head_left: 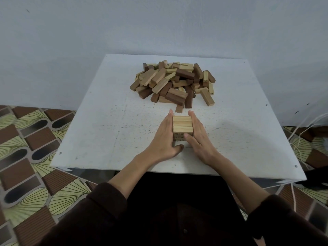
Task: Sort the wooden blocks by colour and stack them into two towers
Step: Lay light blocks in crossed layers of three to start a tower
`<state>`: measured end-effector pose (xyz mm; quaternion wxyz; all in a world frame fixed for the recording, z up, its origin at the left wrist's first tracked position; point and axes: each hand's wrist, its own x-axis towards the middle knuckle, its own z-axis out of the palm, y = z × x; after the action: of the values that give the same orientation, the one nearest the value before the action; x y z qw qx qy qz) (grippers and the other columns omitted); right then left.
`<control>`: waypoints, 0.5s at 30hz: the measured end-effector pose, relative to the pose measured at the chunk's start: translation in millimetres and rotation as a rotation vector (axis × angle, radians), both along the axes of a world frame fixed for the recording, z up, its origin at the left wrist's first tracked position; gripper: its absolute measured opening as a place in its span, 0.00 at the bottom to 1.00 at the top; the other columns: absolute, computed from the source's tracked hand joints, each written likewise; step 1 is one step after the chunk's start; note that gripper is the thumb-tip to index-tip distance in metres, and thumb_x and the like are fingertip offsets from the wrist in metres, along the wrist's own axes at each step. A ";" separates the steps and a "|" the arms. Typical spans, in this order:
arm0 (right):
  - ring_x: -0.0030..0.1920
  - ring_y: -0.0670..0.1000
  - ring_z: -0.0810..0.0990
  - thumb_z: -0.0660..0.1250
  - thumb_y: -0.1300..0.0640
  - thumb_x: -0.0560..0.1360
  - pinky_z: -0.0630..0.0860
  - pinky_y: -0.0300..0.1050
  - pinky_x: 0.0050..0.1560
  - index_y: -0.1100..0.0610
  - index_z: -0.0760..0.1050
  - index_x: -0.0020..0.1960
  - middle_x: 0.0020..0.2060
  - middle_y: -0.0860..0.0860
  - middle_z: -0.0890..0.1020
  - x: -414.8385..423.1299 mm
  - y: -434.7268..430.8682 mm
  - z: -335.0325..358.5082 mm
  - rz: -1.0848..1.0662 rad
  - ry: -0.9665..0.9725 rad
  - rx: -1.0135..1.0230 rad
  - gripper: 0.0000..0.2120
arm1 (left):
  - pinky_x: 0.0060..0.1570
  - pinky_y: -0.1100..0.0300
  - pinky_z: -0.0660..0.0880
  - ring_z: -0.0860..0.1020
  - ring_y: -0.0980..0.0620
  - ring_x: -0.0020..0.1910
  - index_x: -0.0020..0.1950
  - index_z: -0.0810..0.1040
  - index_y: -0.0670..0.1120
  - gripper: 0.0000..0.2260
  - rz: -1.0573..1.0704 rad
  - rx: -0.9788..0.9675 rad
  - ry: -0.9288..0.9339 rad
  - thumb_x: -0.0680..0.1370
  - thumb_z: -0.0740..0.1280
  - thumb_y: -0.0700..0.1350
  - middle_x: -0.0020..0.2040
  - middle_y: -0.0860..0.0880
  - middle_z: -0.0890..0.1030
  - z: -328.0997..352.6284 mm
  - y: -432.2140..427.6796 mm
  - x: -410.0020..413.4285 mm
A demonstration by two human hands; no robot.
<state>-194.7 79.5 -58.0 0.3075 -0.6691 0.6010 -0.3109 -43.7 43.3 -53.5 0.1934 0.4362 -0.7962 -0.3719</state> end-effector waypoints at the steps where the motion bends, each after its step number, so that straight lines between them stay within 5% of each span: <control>1: 0.75 0.47 0.49 0.51 0.49 0.76 0.48 0.54 0.75 0.55 0.40 0.77 0.76 0.52 0.52 0.1 0.2 0.2 -0.001 0.001 0.001 0.34 | 0.75 0.51 0.52 0.49 0.50 0.76 0.76 0.35 0.45 0.49 0.000 -0.002 0.000 0.72 0.71 0.41 0.78 0.45 0.48 0.0 0.0 -0.1; 15: 0.75 0.46 0.48 0.50 0.47 0.76 0.47 0.53 0.75 0.55 0.40 0.77 0.76 0.51 0.51 0.2 -1.7 -0.4 0.006 0.007 0.012 0.35 | 0.75 0.49 0.53 0.49 0.50 0.76 0.76 0.35 0.45 0.50 0.000 0.002 0.005 0.72 0.72 0.42 0.78 0.45 0.49 -0.5 -0.5 0.6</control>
<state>-194.5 77.8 -58.5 0.3104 -0.6702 0.6019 -0.3038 -43.1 42.8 -54.0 0.1950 0.4355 -0.7954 -0.3737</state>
